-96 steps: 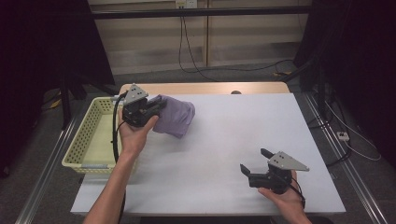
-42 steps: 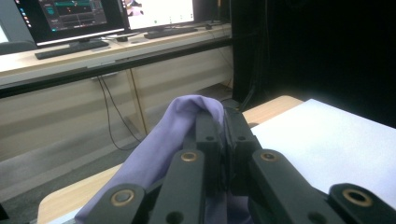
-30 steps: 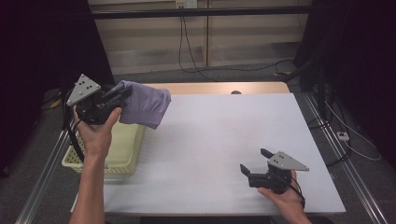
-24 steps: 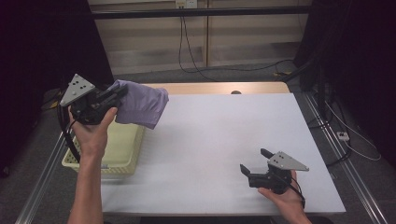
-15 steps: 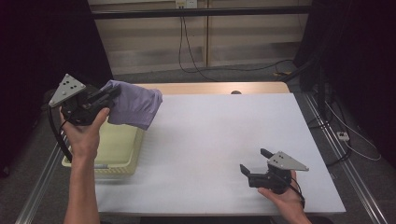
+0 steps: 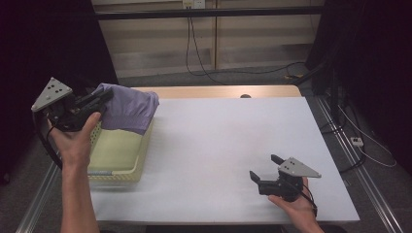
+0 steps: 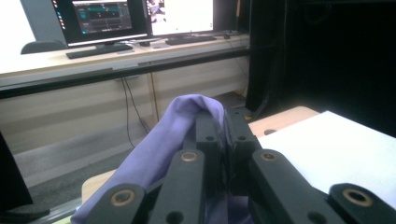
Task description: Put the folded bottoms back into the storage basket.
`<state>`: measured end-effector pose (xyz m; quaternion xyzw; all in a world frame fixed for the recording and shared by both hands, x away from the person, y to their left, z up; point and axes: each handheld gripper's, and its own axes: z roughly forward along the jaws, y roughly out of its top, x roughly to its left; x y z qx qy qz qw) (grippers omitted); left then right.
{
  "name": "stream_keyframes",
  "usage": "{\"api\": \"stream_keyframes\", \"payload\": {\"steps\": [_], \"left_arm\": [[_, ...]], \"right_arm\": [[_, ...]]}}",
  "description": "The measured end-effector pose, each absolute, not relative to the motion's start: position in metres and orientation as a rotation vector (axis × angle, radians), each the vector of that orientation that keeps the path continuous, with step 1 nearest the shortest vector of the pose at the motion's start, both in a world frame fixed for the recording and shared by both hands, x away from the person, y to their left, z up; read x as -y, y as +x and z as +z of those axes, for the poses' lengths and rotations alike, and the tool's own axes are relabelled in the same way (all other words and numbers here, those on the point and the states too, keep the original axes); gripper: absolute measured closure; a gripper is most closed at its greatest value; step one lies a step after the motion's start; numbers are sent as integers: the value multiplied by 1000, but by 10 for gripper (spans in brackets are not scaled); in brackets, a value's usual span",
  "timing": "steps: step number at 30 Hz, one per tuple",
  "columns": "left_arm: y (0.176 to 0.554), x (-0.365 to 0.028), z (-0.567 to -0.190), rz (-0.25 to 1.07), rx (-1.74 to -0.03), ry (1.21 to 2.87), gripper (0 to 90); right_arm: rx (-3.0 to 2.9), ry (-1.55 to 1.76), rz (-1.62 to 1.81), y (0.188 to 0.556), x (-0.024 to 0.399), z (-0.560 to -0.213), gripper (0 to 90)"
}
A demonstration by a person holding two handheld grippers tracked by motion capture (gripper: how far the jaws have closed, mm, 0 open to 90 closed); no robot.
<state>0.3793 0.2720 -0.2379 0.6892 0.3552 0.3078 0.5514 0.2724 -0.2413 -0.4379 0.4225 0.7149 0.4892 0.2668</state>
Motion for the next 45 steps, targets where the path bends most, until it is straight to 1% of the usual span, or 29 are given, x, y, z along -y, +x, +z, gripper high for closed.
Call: {"api": "stream_keyframes", "payload": {"steps": [15,30,34,40,45], "left_arm": [[383,-291,-242,729,-891,1649,866],[403,-310,-266,681,-988,1684,865],[407,-320,-272,662,-1006,1669,865],[412,-320,-279,643,-1023,1716,865],[419,-317,-288,618,-1047,1801,865]], "right_arm": [[-1932,1138,1317,272,241,-438,59],[-1931,1135,1319,272,241,-438,59],[-1930,1135,1321,272,242,-438,59],[-1936,1136,1318,272,241,-438,59],[-1936,1140,1316,272,241,-438,59]]}}
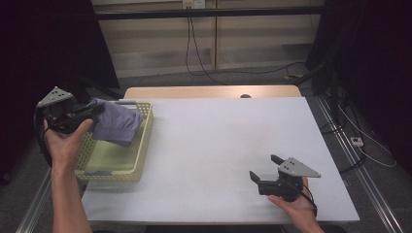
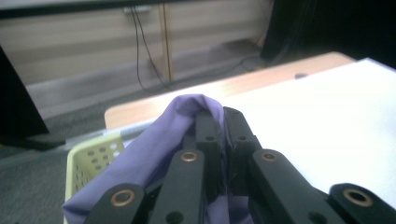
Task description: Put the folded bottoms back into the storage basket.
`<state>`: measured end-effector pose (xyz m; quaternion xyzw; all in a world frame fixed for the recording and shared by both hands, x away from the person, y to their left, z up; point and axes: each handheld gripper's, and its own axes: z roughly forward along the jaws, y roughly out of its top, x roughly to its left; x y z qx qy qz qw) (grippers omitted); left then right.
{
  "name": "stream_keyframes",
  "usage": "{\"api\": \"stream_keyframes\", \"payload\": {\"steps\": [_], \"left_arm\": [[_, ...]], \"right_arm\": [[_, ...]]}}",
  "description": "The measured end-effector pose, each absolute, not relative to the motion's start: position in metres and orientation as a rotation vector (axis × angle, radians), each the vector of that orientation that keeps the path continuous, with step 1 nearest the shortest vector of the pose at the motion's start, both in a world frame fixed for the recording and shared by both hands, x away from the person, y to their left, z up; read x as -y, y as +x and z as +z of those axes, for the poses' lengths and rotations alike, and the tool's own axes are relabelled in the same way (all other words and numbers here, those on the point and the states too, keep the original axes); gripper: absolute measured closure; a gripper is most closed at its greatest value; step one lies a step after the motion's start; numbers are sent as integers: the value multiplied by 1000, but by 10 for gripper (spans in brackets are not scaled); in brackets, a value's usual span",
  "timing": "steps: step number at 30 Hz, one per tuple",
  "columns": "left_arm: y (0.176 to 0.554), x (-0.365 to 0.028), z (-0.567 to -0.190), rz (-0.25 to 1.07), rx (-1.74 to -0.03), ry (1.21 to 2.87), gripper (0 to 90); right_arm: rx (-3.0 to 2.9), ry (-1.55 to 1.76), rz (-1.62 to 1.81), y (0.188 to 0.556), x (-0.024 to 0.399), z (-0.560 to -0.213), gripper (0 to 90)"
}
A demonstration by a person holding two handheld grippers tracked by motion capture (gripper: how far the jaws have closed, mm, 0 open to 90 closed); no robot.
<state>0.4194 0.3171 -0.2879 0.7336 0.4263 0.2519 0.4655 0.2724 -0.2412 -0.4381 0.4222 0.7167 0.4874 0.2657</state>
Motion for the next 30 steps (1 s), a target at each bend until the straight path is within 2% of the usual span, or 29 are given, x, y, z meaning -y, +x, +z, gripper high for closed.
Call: {"api": "stream_keyframes", "payload": {"steps": [7,20,30], "left_arm": [[426,-318,-297,582,-1060,1828,865],[442,-322,-323,428,-1099,1958,863],[448,-332,-338,409,-1194,1957,862]], "right_arm": [[-1935,1136,1316,272,241,-438,59],[-1936,1140,1318,273,241,-438,59],[-1938,1135,1318,272,241,-438,59]]}}
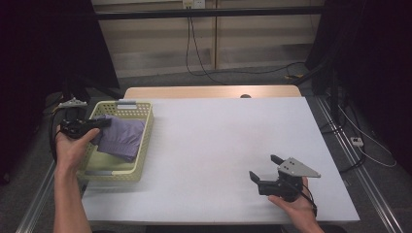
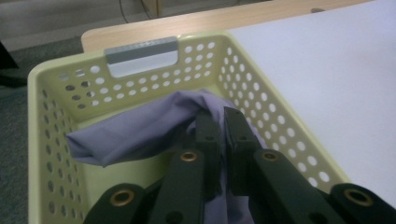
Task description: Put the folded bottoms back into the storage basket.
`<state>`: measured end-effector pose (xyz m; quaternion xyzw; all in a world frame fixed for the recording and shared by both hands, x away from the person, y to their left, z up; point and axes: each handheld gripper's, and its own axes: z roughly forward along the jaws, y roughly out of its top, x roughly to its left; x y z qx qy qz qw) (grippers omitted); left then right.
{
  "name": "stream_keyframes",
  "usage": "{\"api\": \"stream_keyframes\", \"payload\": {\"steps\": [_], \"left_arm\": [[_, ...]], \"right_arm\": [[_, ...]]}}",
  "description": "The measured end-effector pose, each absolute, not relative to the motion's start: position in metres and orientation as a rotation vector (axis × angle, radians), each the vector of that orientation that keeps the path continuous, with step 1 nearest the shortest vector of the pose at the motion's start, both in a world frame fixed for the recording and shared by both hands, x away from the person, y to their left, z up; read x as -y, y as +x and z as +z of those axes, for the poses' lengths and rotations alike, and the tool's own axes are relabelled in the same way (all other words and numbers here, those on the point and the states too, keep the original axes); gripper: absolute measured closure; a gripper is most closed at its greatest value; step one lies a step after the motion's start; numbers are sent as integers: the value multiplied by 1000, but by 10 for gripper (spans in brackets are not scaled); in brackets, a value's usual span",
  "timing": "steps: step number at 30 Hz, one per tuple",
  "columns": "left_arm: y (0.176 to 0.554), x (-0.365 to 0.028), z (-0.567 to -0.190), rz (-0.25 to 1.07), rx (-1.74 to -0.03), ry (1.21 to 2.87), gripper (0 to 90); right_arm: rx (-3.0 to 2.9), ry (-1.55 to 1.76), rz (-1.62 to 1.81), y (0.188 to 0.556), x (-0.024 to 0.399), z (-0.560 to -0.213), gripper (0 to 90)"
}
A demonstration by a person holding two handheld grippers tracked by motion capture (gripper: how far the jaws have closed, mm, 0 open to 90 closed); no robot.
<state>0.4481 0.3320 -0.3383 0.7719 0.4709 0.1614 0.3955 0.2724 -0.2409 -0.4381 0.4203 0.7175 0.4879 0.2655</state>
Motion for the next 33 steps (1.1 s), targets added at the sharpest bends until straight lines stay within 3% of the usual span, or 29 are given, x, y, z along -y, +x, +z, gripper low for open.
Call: {"api": "stream_keyframes", "payload": {"steps": [33], "left_arm": [[463,-335,-370,434,-1448,2039,861]], "right_arm": [[-1938,1134,1316,273,241,-438,59]]}}
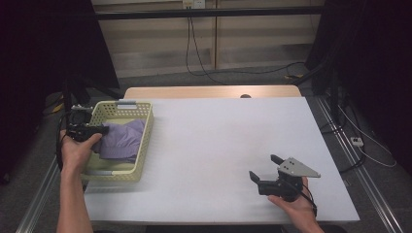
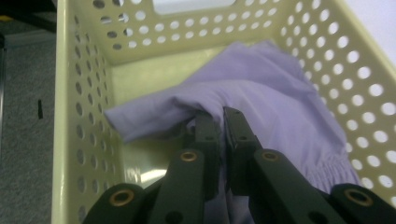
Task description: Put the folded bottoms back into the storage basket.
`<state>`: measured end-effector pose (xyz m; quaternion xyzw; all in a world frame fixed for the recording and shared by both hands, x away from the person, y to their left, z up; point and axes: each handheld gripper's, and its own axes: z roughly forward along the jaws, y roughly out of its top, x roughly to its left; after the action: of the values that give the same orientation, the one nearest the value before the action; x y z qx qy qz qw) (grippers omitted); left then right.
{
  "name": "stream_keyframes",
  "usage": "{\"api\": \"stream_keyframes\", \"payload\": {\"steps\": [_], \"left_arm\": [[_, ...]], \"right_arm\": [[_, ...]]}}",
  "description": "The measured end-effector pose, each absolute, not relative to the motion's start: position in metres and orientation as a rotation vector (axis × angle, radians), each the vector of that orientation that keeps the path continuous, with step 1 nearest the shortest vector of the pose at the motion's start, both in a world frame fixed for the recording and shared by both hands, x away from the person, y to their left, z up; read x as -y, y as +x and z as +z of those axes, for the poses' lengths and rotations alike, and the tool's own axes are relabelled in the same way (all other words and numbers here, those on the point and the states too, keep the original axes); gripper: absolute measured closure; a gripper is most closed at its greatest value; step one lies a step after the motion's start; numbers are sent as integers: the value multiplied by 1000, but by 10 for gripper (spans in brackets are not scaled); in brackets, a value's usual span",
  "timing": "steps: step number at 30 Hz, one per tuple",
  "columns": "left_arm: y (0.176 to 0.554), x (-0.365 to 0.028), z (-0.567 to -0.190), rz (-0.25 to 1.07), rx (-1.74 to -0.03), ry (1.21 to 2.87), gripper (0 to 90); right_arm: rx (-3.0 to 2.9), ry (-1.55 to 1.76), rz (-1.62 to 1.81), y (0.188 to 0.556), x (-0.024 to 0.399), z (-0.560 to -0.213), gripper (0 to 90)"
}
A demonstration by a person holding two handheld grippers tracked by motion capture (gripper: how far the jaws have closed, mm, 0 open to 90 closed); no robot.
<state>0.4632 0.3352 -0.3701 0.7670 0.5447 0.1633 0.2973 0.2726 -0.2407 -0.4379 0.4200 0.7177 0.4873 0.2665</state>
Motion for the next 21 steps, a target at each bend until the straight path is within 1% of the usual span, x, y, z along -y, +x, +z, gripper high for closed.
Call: {"api": "stream_keyframes", "payload": {"steps": [6,17,18,21], "left_arm": [[466,-337,-377,448,-1489,2056,861],[469,-338,-387,414,-1545,2057,859],[470,-339,-388,403,-1538,2078,858],[471,-339,-390,391,-1575,2056,839]], "right_arm": [[-1934,1135,1316,272,241,-438,58],[-1934,1136,1317,272,241,-438,58],[-1936,1136,1316,272,241,-438,58],[-1935,1133,1319,272,241,-438,58]]}}
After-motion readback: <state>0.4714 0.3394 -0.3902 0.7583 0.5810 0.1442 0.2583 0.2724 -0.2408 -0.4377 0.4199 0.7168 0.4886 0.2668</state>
